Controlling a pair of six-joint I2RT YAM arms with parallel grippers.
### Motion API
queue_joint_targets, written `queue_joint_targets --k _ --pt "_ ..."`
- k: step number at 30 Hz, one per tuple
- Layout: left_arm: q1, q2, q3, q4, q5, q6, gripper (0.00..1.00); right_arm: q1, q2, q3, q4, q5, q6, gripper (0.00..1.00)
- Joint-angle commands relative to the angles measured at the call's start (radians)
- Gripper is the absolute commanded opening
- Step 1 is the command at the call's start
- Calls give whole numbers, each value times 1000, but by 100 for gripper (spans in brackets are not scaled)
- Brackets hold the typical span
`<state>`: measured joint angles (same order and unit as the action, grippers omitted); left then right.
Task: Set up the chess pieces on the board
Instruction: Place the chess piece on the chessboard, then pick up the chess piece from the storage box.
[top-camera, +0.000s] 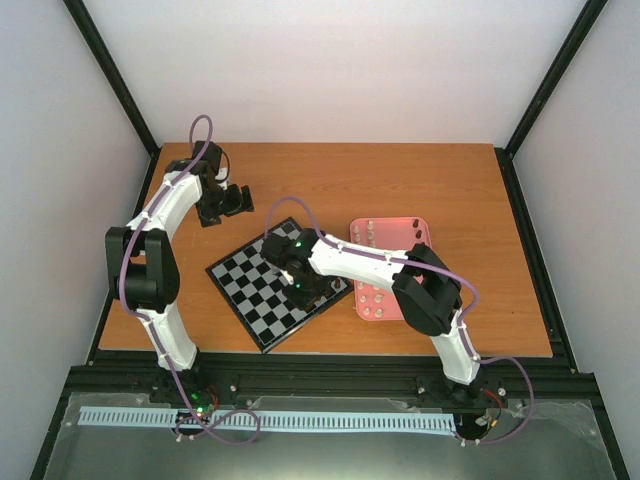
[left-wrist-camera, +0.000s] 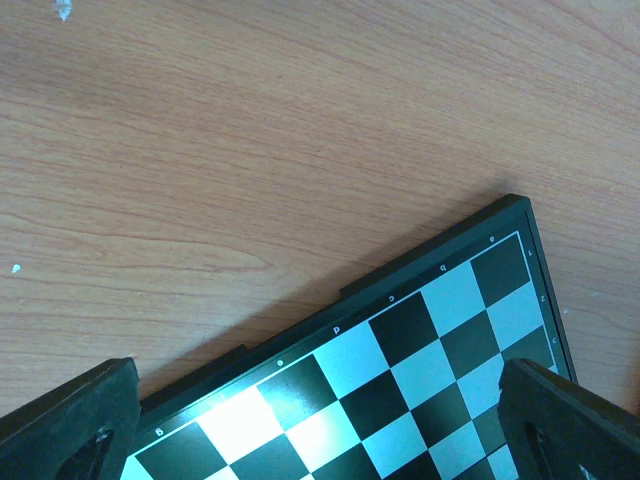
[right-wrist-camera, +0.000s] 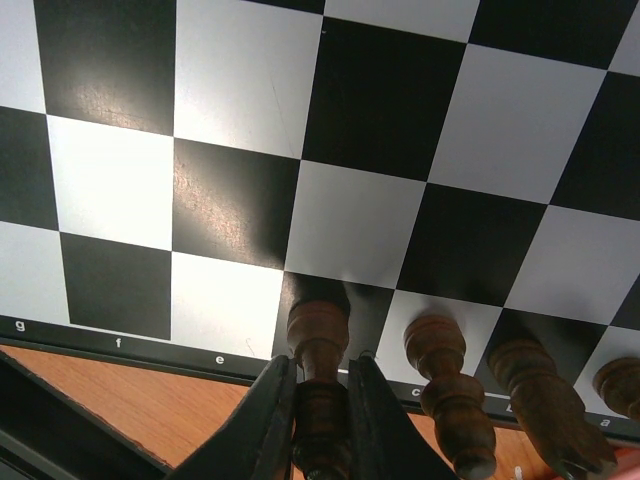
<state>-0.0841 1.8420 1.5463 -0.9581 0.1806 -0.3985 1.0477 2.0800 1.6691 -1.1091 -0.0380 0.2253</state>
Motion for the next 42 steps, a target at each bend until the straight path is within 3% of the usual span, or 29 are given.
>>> queue_joint_targets --k 1,12,21,27,33,42 --pt "0 -7 9 14 3 -8 100 -5 14 -5 4 6 -6 5" --pt "1 -10 3 14 5 -7 100 -5 -36 -30 16 5 -7 22" --pt "1 -17 2 13 2 -7 100 -4 -111 -6 -8 10 -19 28" --pt "0 -24 7 9 3 -5 100 -14 -190 52 -54 40 -16 39" --pt "1 -24 15 0 10 -6 100 -215 -259 10 -41 56 16 55" --pt "1 0 34 -8 36 -8 100 -579 -274 -170 -11 78 -31 57"
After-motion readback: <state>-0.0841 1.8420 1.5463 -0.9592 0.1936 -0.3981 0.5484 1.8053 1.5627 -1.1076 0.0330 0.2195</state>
